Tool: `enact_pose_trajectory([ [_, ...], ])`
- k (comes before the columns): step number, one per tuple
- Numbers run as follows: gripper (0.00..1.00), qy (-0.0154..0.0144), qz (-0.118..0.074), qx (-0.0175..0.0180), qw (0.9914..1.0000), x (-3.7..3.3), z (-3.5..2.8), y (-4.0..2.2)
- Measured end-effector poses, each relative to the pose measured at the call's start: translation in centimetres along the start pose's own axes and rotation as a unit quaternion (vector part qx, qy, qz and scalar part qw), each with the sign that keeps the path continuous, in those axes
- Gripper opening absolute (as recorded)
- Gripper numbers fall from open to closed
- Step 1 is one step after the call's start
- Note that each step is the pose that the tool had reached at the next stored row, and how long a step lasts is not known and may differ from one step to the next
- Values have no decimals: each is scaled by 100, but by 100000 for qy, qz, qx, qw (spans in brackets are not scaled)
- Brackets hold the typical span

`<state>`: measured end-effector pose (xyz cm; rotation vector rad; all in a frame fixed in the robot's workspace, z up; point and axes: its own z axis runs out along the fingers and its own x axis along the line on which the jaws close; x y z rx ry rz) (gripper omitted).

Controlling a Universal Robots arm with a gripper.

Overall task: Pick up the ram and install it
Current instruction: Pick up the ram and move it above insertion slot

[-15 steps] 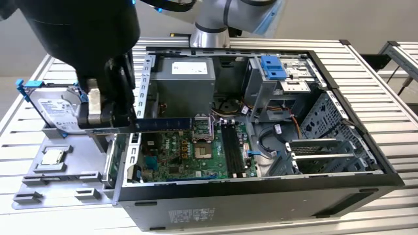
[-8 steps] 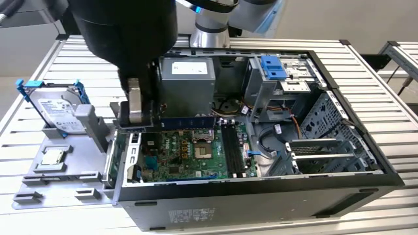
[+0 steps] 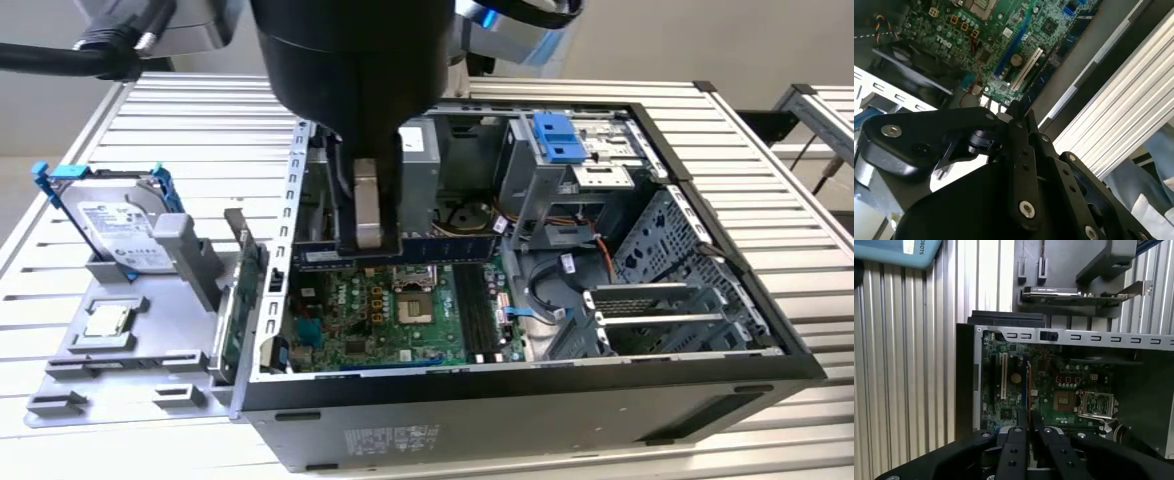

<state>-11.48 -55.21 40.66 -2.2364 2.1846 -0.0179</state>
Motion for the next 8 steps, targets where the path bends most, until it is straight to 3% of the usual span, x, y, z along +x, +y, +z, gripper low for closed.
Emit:
enact_pose_trajectory([
  [8, 0, -4, -123, 1, 100000, 8, 7, -352],
])
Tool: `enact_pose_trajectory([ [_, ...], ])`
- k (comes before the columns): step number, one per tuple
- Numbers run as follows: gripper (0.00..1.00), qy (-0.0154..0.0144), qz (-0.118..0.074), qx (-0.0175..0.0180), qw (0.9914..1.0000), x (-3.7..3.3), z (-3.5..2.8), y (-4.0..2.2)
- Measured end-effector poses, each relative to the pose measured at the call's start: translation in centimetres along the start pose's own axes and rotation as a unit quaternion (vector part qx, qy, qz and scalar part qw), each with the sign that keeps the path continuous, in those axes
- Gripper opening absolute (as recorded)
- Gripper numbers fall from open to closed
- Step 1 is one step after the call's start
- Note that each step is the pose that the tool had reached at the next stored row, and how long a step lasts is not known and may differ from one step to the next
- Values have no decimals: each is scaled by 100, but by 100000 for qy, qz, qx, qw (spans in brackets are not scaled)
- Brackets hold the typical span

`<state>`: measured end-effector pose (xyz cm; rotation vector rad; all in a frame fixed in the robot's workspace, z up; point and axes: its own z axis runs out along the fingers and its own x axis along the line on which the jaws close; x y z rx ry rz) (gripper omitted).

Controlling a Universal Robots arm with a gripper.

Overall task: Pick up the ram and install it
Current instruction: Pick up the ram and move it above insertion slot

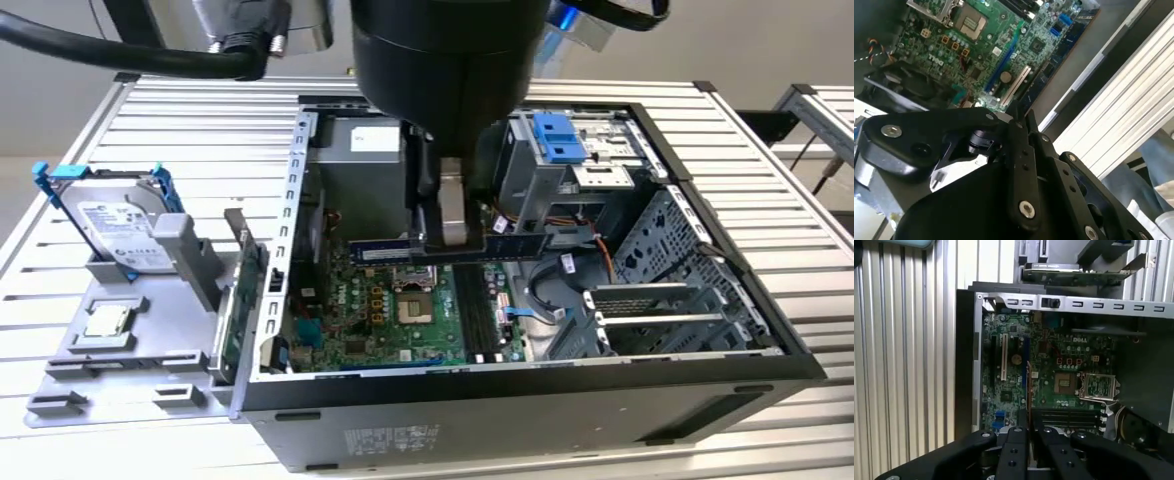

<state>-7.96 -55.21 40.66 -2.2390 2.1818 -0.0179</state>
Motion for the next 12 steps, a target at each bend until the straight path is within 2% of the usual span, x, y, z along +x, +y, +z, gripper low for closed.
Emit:
enact_pose_trajectory([
  [6, 0, -2, -21, -1, 100000, 6, 5, -265],
  [12, 0, -4, -21, -1, 100000, 9, 9, -493],
])
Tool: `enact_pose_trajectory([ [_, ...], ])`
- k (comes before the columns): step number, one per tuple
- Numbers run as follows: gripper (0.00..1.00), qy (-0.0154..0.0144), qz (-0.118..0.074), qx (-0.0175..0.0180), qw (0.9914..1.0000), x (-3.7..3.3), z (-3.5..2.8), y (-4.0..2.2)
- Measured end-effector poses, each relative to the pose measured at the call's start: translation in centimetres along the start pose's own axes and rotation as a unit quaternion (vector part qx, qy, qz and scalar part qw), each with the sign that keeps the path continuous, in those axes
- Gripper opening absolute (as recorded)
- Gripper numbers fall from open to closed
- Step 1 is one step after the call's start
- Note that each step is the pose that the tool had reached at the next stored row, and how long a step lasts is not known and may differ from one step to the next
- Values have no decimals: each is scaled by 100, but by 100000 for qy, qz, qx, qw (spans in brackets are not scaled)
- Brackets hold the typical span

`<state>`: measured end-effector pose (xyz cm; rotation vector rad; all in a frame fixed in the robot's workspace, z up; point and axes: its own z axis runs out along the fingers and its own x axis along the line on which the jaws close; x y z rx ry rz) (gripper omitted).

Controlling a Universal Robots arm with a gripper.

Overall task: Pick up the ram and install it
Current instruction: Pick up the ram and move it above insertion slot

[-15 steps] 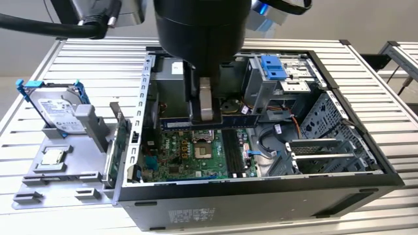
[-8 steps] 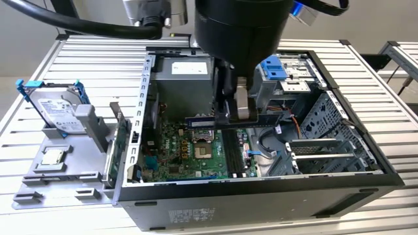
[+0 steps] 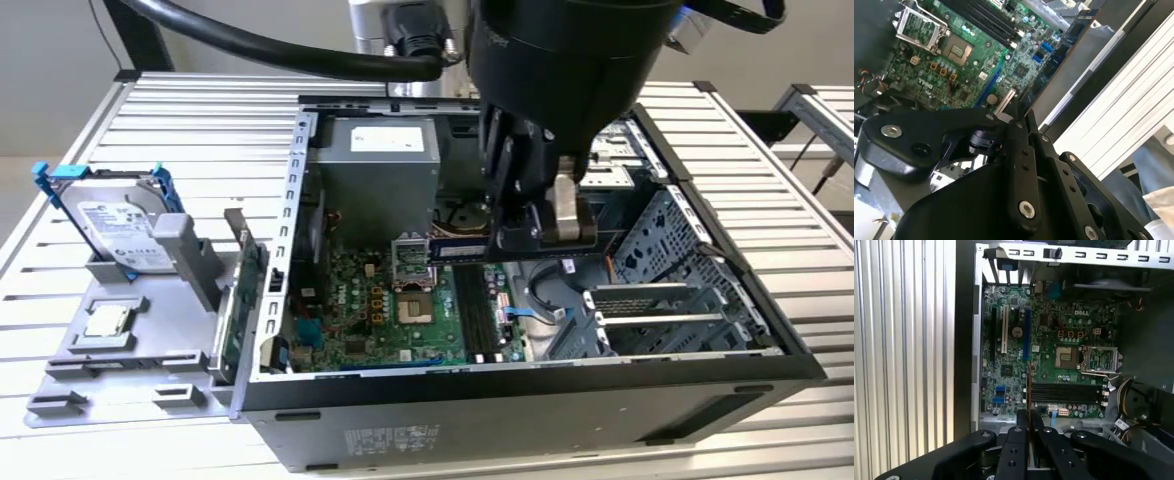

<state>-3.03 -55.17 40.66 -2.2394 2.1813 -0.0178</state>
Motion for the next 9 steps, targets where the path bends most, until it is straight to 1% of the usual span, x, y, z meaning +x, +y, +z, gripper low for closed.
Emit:
enact_pose_trajectory([
  [1, 0, 1, -4, 1, 100000, 1, 1, -27],
  [2, 0, 3, -4, -2, 100000, 2, 1, -36],
  [7, 0, 3, -24, 2, 100000, -2, 1, -37],
  [9, 0, 3, -29, 1, 100000, -35, 1, -38],
])
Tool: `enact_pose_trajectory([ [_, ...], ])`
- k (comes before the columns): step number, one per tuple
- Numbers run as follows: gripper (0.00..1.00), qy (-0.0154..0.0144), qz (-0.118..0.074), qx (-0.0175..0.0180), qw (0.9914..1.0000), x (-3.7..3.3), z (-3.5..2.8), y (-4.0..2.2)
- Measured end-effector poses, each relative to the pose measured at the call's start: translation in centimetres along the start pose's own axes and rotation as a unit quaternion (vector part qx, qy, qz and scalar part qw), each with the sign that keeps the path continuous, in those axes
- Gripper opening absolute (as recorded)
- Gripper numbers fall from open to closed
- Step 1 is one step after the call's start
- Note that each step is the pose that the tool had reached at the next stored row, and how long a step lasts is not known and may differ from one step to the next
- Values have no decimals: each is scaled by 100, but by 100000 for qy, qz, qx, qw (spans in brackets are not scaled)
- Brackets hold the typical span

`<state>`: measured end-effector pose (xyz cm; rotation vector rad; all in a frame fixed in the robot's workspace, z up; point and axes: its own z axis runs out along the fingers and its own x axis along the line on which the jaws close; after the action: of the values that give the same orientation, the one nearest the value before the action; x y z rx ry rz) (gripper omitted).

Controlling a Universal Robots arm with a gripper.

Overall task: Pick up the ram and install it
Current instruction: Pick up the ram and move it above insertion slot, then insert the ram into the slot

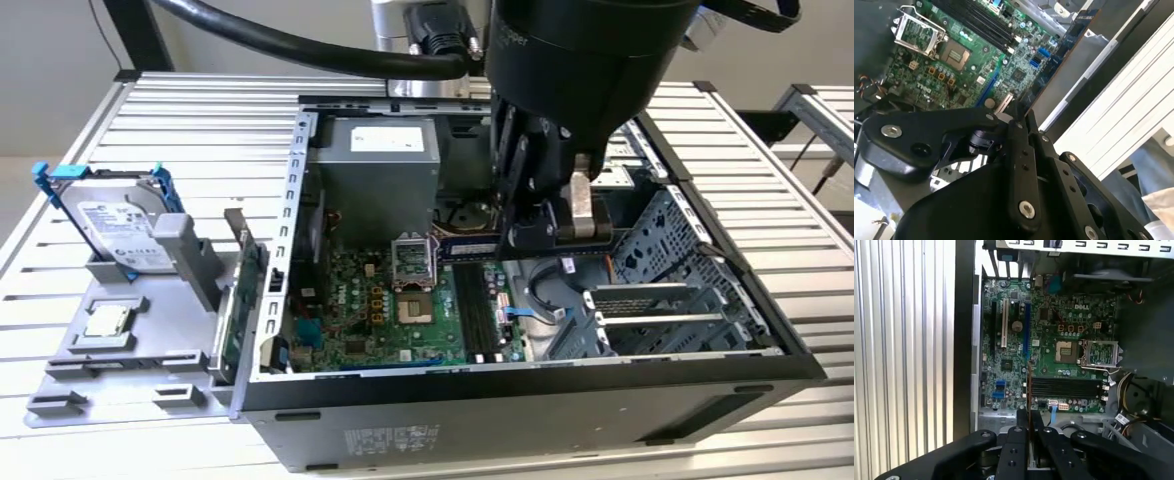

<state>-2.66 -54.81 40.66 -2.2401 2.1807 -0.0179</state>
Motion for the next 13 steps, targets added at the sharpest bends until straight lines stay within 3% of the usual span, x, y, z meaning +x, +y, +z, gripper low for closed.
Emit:
enact_pose_trajectory([
  [13, 0, 3, -59, -2, 100000, -542, 3, -45],
])
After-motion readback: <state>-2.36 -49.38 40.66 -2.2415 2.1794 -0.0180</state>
